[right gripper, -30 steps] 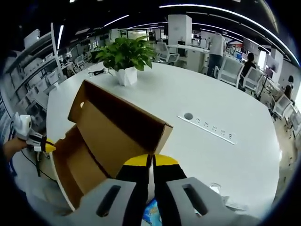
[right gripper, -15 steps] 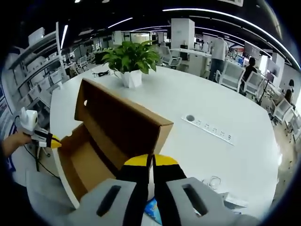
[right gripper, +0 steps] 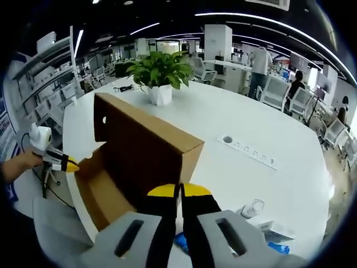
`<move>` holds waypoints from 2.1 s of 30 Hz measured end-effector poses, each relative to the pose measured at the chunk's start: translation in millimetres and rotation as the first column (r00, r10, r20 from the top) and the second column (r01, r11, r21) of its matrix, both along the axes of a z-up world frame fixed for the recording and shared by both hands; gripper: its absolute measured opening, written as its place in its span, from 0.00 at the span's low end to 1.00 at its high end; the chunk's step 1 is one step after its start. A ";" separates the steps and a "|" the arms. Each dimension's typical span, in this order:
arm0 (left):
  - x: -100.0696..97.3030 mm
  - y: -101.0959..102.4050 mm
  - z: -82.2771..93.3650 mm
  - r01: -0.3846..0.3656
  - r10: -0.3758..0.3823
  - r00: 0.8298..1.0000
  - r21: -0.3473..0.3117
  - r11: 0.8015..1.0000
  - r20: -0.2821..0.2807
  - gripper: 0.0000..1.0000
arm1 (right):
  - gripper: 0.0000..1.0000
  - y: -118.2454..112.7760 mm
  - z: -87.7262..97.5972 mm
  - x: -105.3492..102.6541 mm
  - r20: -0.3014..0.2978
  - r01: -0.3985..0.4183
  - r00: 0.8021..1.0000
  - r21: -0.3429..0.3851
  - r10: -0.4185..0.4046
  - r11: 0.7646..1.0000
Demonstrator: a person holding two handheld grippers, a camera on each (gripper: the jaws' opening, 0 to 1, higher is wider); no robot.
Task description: Operate the shoe box by opening the lid, removing the specified soft item, and placing it in the target area until the item is outside and the box remains undamaged.
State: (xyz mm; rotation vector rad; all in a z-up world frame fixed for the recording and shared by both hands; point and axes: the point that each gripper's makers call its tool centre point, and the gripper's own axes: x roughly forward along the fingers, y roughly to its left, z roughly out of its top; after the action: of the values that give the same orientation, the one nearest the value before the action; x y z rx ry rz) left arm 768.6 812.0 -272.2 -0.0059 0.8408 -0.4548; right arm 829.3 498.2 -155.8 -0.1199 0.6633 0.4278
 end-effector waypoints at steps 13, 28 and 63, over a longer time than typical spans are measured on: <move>3.2 2.2 -2.6 0.006 -0.006 1.000 0.003 1.000 0.016 0.05 | 0.01 3.8 -1.0 -19.0 0.015 0.019 1.000 0.033 -0.020 0.999; 9.9 5.4 -6.8 0.031 -0.031 0.999 0.011 0.999 0.043 0.06 | 0.02 12.3 -9.4 -47.8 0.065 0.041 0.997 0.038 -0.043 0.998; 31.6 -8.3 99.8 0.152 -0.168 0.936 0.074 0.986 0.310 0.28 | 0.12 20.3 -22.1 -81.2 0.196 0.017 0.980 0.052 -0.027 0.998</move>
State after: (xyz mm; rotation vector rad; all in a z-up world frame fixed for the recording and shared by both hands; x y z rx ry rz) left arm 800.3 803.8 -172.3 0.1783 0.5376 -0.5711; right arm 748.0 518.5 -177.9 -0.1052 0.4585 0.4048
